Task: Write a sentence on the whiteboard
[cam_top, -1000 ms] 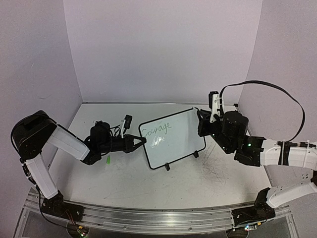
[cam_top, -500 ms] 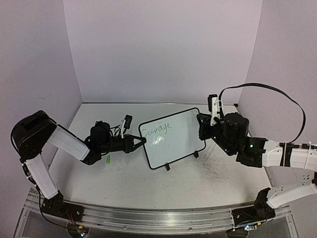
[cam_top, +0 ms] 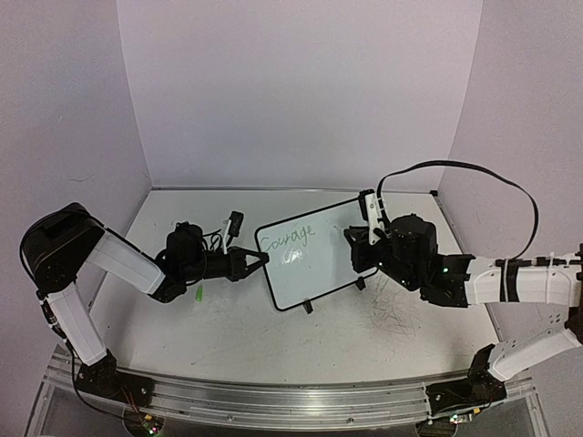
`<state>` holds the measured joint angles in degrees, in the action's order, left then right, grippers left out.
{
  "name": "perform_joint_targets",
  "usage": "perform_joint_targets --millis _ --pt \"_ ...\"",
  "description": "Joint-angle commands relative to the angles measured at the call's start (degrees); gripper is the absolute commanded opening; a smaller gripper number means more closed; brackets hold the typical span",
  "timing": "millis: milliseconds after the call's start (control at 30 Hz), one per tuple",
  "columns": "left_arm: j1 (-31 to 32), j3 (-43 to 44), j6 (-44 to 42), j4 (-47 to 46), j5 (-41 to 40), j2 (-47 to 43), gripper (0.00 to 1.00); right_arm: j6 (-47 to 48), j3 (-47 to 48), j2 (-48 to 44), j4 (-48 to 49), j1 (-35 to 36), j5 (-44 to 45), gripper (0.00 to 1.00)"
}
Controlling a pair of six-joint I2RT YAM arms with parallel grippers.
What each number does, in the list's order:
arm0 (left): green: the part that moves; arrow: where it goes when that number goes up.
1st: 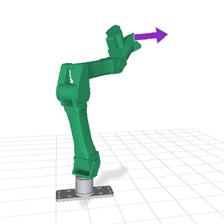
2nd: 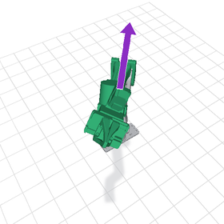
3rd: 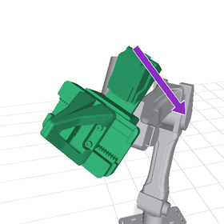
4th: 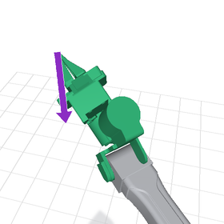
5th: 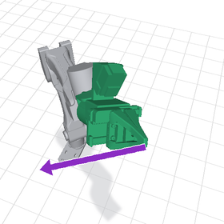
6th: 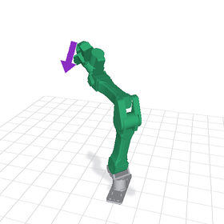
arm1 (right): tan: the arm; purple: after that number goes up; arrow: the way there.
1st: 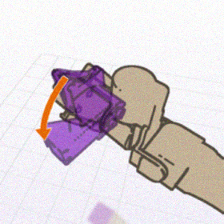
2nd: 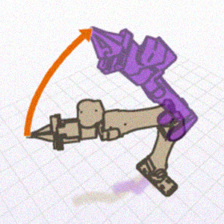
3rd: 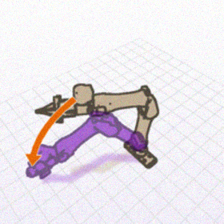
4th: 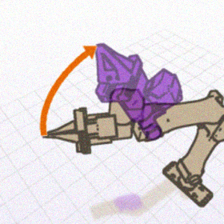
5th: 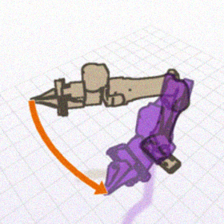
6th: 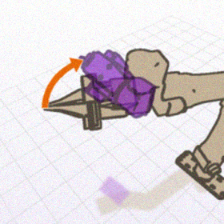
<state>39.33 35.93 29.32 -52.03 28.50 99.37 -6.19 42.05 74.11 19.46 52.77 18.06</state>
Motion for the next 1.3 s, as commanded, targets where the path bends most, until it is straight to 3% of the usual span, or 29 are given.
perform_joint_targets --millis 0,567,1067,1267 --pt "-0.2 1.2 -0.9 3.9 -1.4 -1.1 0.07 -0.9 2.3 0.9 1.5 0.1 -0.8 0.0" --pt "-0.2 1.2 -1.9 4.3 -1.7 -0.6 0.0 2.2 7.0 7.0 1.8 -2.4 -1.6 0.0" --pt "-0.2 0.8 -2.5 5.1 -1.1 -0.8 0.0 3.7 10.6 11.7 5.4 -3.0 -5.1 0.0" --pt "-0.2 0.9 -2.9 5.1 -1.2 -0.7 0.0 3.7 11.0 12.6 5.2 -3.0 -1.7 0.0"
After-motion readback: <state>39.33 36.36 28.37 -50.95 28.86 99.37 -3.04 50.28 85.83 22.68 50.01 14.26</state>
